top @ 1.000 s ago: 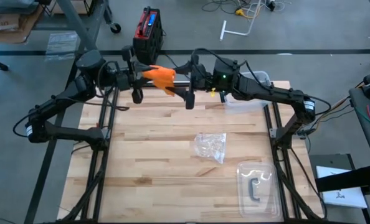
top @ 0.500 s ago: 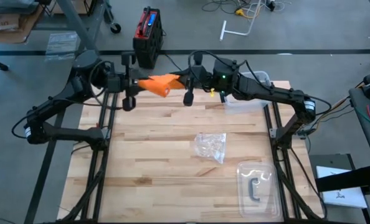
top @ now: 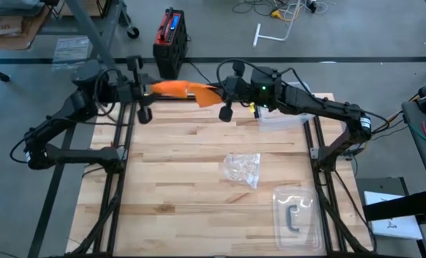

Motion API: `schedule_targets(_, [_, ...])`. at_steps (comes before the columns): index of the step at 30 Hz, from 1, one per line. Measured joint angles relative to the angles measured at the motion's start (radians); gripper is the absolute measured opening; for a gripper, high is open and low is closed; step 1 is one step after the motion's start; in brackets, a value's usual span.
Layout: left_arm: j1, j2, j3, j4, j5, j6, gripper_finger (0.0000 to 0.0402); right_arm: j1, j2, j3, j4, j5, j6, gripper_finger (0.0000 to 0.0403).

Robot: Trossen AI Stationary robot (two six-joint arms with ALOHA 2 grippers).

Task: Roll bandage
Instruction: Roll the orange bandage

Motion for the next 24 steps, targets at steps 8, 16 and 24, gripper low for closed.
schedule_targets(8, [0.0,0.086,0.0,0.028,-0.026,0.118,0.0079,0.003,0.021,-0.003,-0.011,-0.099,0.023,0.0])
schedule_targets(16, [0.0,0.129,0.0,0.008,-0.033,0.406,0.0079,0.003,0.021,-0.003,-0.035,-0.101,0.09,0.0043])
schedule_targets(24, [0.0,0.13,0.0,0.009,-0.033,0.612,0.0079,0.003,0.005,0.015,-0.11,-0.096,0.091,0.0155])
